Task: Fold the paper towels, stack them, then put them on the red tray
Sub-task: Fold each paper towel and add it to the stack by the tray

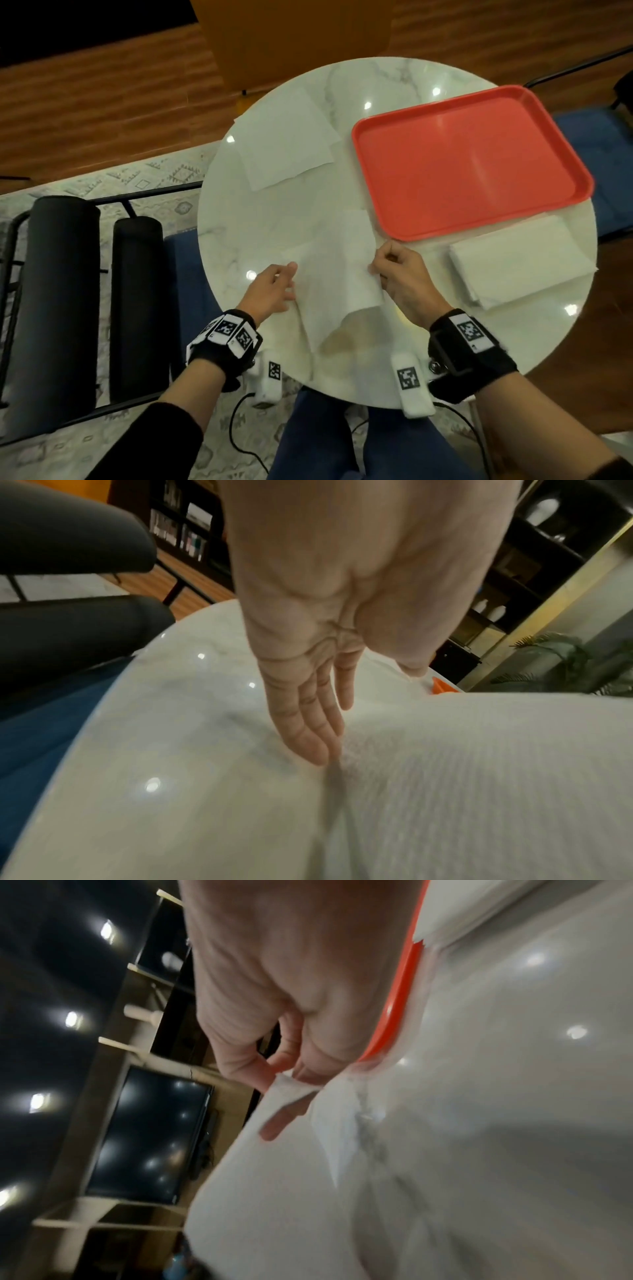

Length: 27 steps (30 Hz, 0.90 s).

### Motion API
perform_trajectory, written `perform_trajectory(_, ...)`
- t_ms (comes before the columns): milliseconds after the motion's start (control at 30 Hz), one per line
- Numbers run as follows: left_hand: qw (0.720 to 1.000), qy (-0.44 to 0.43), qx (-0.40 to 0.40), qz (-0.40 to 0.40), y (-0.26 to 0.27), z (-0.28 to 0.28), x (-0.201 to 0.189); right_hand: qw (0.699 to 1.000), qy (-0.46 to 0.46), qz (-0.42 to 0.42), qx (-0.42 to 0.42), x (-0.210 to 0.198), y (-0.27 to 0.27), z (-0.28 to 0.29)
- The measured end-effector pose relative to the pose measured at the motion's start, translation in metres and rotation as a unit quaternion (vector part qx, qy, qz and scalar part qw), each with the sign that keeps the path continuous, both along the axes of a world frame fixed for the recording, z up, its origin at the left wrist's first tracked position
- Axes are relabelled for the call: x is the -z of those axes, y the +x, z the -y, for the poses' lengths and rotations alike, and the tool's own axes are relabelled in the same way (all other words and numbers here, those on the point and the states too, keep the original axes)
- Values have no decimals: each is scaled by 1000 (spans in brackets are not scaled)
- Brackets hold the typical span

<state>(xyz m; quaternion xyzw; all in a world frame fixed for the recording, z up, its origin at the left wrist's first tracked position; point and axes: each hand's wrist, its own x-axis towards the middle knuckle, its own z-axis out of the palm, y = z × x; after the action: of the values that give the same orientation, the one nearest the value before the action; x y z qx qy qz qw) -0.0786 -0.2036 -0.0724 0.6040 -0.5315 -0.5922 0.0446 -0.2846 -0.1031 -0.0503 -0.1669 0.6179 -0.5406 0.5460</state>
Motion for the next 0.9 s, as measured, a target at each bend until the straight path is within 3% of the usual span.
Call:
perform_trajectory(200, 991, 87, -88, -44, -7, -5, 0, 990, -65, 128, 12, -19, -3, -10)
perform_trajectory(367, 964, 178, -121, -159, -20, -11, -9, 989, -66, 131, -8, -19, -7, -16)
perform_trajectory(500, 970, 94, -110, -198, -15, -2, -12, 994, -34, 103, -22, -10, -23, -19)
perform_trajectory(600, 982, 59, -75, -161, -5, 8, -13, 995, -7, 89, -52, -7, -37, -14)
perform_trajectory(733, 993, 25, -26, -108, 3, 15, -3, 994, 54, -40, -81, 7, -44, 1)
perform_trajectory(900, 995, -78, -17, -54, 9, 20, 16, 979, 93, -163, -76, 37, -50, 6)
